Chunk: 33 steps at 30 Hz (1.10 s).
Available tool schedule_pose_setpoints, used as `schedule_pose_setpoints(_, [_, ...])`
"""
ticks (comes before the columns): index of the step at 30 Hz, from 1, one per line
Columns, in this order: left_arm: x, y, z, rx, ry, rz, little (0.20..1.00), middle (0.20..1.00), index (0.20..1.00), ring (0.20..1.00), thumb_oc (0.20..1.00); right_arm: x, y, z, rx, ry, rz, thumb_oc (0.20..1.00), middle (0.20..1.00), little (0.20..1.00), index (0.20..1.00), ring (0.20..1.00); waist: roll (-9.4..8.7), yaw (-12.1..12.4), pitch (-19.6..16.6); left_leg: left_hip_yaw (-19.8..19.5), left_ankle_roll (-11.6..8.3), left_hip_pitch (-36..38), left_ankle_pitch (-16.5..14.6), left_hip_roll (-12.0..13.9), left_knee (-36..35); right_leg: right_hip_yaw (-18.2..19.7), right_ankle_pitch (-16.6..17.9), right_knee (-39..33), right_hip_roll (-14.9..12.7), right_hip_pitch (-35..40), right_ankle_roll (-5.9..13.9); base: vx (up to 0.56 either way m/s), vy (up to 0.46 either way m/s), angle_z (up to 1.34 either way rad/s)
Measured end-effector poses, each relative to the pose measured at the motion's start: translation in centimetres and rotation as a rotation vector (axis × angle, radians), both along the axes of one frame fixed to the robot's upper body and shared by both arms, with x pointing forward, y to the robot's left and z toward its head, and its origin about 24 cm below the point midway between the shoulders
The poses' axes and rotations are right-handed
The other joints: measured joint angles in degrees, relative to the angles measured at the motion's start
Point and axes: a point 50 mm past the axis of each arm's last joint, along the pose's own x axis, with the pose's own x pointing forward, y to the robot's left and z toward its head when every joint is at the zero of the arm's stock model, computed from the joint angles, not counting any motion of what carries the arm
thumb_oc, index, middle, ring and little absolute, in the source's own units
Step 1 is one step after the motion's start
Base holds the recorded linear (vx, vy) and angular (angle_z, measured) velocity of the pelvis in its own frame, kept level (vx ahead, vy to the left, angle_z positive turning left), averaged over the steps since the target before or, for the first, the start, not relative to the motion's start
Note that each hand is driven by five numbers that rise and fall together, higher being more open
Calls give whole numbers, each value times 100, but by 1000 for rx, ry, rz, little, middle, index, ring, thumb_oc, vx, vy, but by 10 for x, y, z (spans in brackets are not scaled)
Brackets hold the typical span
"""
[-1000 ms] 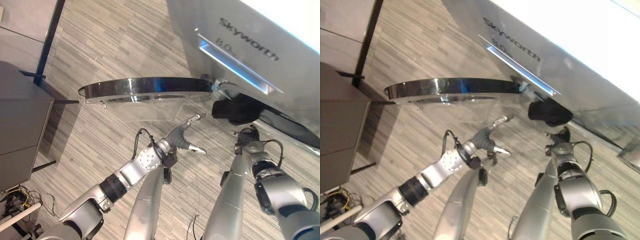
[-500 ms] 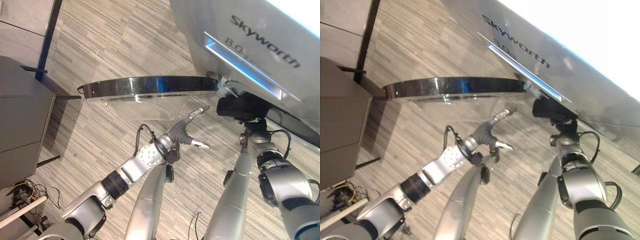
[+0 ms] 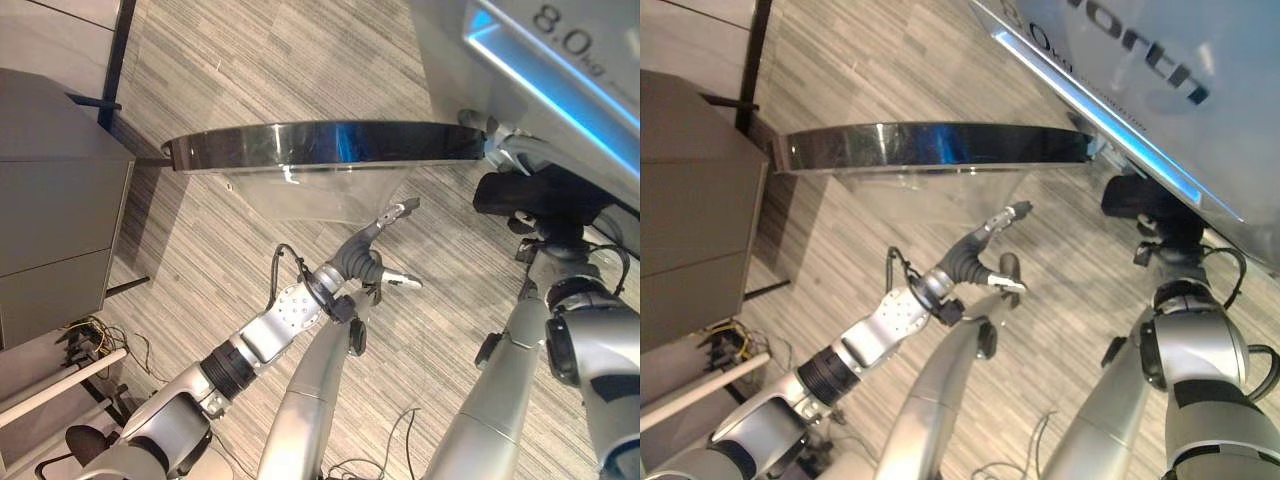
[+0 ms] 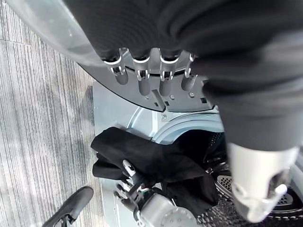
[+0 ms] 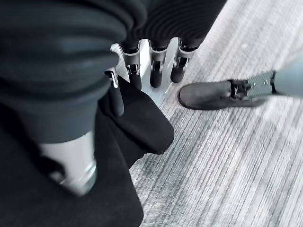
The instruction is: Grab the laundry basket,head to the washer,open it,put in the laundry and shut it.
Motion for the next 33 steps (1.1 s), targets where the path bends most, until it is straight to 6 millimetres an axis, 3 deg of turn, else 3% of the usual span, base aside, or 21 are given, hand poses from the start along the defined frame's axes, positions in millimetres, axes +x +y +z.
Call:
schedule_pose_setpoints(1, [0, 0, 0, 0, 0, 0, 1000, 1000, 1000, 1000, 1000, 0, 0, -1, 9, -3, -3, 200, 200, 200, 200, 200, -1, -1, 1, -18, -9, -3, 6, -1, 3, -1, -43, 67, -1, -22, -22, -3, -41, 8])
schedule_pose_setpoints(11, [-1, -1, -2, 9, 2, -4, 1000, 1000, 1000, 1000, 1000, 10, 20, -1, 119, -68, 18, 200, 200, 200, 200, 200, -9, -95, 2, -169, -91, -4, 90, 55, 1, -84, -129, 255, 70, -28, -77, -1, -30, 3])
schedule_pose_setpoints(16, [1, 0, -2, 16, -2, 7, 1000, 1000, 1000, 1000, 1000, 32, 73, -1, 232, -195, 145, 200, 200, 200, 200, 200, -101, -339, 1, -278, -131, 76, 111, 200, -16, -230, -151, 259, 182, 114, -144, 19, -27, -3])
schedule_pose_setpoints(17, [2, 1, -1, 19, -10, 15, 1000, 1000, 1000, 1000, 1000, 39, 98, -2, 328, -261, 191, 200, 200, 200, 200, 200, -237, -415, 18, -311, -173, 200, 126, 289, -67, -277, -156, 241, 270, 233, -175, 51, -70, -12])
schedule_pose_setpoints(21, [2, 1, -2, 36, -27, 22, 1000, 1000, 1000, 1000, 1000, 36, 128, -22, 492, -312, 225, 200, 200, 200, 200, 200, -563, -503, -12, -383, -279, 663, 188, 439, -373, -409, -210, 129, 420, 615, -284, 27, -57, -9])
schedule_pose_setpoints(24, [-1, 3, -7, 38, -12, 25, 1000, 1000, 1000, 1000, 1000, 31, 118, -18, 482, -407, 211, 200, 200, 200, 200, 200, -714, -627, -87, -502, -372, 949, 256, 540, -660, -599, -223, -29, 519, 916, -353, 32, -69, -4])
schedule_pose_setpoints(27, [-2, 10, -12, 48, 3, 40, 1000, 1000, 1000, 1000, 1000, 27, 104, 23, 397, -623, 252, 200, 200, 200, 200, 200, -844, -758, -148, -516, -413, 1097, 282, 628, -797, -672, -201, -126, 628, 1041, -380, 63, -55, -10])
schedule_pose_setpoints(28, [-3, 14, -20, 68, 25, 48, 1000, 1000, 1000, 1000, 1000, 20, 91, 45, 338, -741, 226, 200, 200, 200, 200, 200, -878, -798, -163, -498, -439, 1288, 298, 709, -936, -688, -182, -200, 683, 1180, -403, 72, -65, -18])
schedule_pose_setpoints(30, [-5, 15, -22, 66, 36, 45, 1000, 1000, 1000, 1000, 1000, 17, 88, 39, 323, -738, 175, 200, 200, 200, 200, 200, -870, -670, -167, -458, -446, 1429, 304, 731, -1056, -657, -181, -241, 707, 1222, -406, 48, -44, -16])
schedule_pose_setpoints(33, [-6, 28, -27, 69, 54, 81, 1000, 1000, 1000, 1000, 1000, 11, 85, 34, 254, -702, 114, 200, 200, 200, 200, 200, -868, -689, -167, -467, -450, 1478, 308, 759, -1123, -683, -183, -286, 730, 1282, -412, 67, -40, -2])
